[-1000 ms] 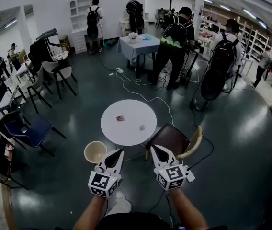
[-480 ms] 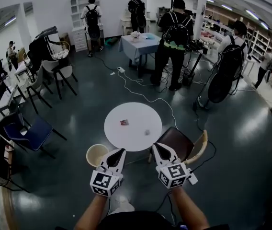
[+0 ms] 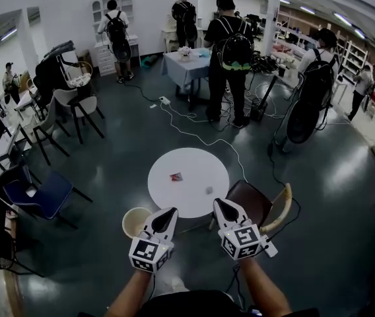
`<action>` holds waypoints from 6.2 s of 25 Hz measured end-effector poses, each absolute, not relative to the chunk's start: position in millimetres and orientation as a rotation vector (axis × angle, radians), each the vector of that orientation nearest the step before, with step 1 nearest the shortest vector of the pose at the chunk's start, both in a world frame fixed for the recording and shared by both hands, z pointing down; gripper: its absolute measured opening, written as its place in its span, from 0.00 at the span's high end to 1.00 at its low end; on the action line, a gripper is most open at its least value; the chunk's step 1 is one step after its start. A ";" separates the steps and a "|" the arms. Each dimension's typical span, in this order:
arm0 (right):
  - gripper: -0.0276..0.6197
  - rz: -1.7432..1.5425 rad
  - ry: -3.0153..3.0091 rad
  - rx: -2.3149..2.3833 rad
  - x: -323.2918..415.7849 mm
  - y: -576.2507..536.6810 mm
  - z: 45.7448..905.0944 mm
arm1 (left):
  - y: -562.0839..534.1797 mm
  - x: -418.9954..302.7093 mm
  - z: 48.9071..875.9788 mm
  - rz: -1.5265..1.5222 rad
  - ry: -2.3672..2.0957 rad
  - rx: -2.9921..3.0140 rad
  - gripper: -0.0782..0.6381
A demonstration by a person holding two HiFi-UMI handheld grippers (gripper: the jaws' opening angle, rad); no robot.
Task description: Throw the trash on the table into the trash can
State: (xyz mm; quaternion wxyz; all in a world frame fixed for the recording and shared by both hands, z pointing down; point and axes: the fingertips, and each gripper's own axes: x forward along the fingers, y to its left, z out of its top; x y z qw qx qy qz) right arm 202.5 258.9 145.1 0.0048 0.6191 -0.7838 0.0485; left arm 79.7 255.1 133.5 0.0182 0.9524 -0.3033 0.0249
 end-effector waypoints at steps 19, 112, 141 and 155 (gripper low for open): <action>0.93 0.150 -2.372 1.942 165.7 204.4 166.5 | 190.0 39.9 163.6 0.064 -0.889 2.910 0.88; 0.62 0.859 -1.861 1.539 355.6 -65.7 621.8 | -8.4 180.7 427.1 0.555 -0.956 2.468 0.88; 0.82 0.779 -1.971 1.443 357.8 -62.3 566.5 | -28.0 188.0 383.1 0.503 -1.135 2.448 0.88; 0.82 0.707 -2.028 1.454 341.9 -77.1 541.5 | -26.3 144.4 370.5 0.474 -1.265 2.404 0.88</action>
